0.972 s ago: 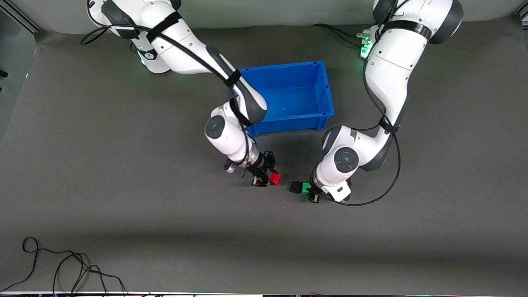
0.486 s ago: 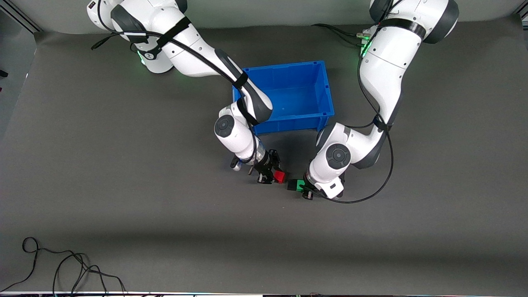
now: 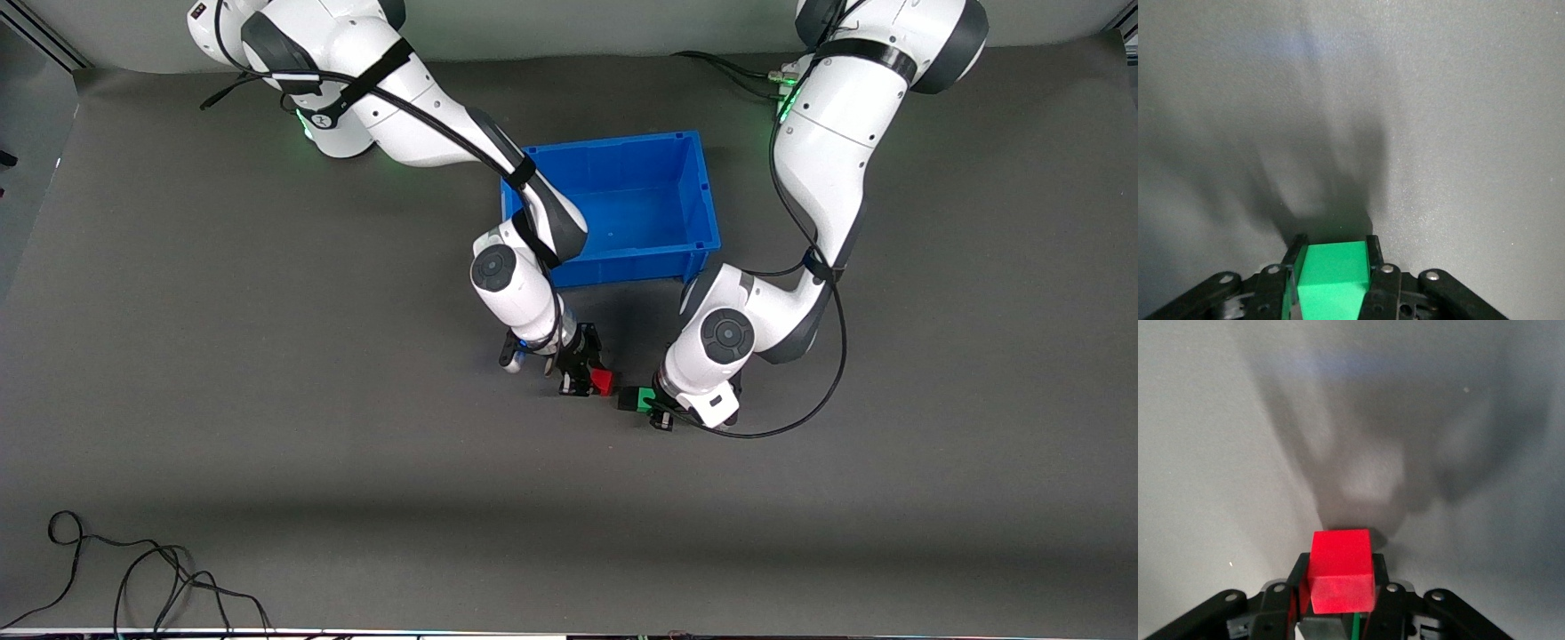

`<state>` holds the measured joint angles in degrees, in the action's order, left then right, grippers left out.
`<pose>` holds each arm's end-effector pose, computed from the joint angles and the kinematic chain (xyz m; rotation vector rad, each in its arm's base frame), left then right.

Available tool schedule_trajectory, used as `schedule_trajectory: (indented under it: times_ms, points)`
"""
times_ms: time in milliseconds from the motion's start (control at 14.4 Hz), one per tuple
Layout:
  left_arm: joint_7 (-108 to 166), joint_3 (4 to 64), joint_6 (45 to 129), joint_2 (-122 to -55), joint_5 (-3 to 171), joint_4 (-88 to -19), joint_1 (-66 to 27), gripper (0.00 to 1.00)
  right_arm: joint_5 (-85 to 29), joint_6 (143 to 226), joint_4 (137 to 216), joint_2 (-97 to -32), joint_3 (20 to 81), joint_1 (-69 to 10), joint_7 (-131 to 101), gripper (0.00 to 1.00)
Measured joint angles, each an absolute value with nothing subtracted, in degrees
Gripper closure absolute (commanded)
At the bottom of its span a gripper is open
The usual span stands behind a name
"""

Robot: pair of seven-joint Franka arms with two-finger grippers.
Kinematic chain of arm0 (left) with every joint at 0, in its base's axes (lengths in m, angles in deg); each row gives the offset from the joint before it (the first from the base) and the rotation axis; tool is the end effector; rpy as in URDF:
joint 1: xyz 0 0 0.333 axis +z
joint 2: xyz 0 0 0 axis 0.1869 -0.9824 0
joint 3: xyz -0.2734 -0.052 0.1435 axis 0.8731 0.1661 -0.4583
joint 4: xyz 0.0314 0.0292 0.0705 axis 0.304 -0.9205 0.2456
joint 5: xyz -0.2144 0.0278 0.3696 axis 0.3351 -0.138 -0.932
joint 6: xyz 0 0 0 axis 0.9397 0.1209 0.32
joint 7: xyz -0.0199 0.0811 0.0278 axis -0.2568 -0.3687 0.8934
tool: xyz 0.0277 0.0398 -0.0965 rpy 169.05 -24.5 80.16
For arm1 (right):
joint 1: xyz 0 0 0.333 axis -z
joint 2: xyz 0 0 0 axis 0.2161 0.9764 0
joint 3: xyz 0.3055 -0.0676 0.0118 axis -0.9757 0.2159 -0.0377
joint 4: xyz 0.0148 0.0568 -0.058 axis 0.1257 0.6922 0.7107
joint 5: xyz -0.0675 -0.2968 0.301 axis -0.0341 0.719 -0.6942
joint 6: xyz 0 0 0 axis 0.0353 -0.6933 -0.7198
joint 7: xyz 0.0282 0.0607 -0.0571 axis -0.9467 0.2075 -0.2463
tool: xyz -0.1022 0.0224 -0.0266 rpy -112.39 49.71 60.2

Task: Attach green and red cubes to black cube
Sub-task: 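Press the red and green cubes against the black cube from both sides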

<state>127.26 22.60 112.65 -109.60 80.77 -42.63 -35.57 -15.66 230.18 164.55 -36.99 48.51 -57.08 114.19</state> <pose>0.6384 -0.3750 0.1528 2.2801 1.8993 -0.1269 0.5773 0.4924 0.1447 -1.6933 2.1234 0.1832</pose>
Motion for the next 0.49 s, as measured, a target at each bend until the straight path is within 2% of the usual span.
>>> schedule_trajectory:
  times_ms: [347,417,486]
  points:
    - [127.27,22.59,112.65,-109.6,80.77,-42.6,-35.69,0.82,-15.47,230.24,162.18,-35.48,48.74,-56.58,110.62,0.7]
    - [127.27,22.59,112.65,-109.6,80.77,-42.59,-35.71,0.69,-15.47,230.24,161.35,-34.99,48.78,-56.47,110.56,0.7]
    - [127.27,22.59,112.65,-109.6,80.76,-42.59,-35.75,0.41,-15.47,230.24,160.38,-34.4,48.81,-56.37,110.56,0.7]
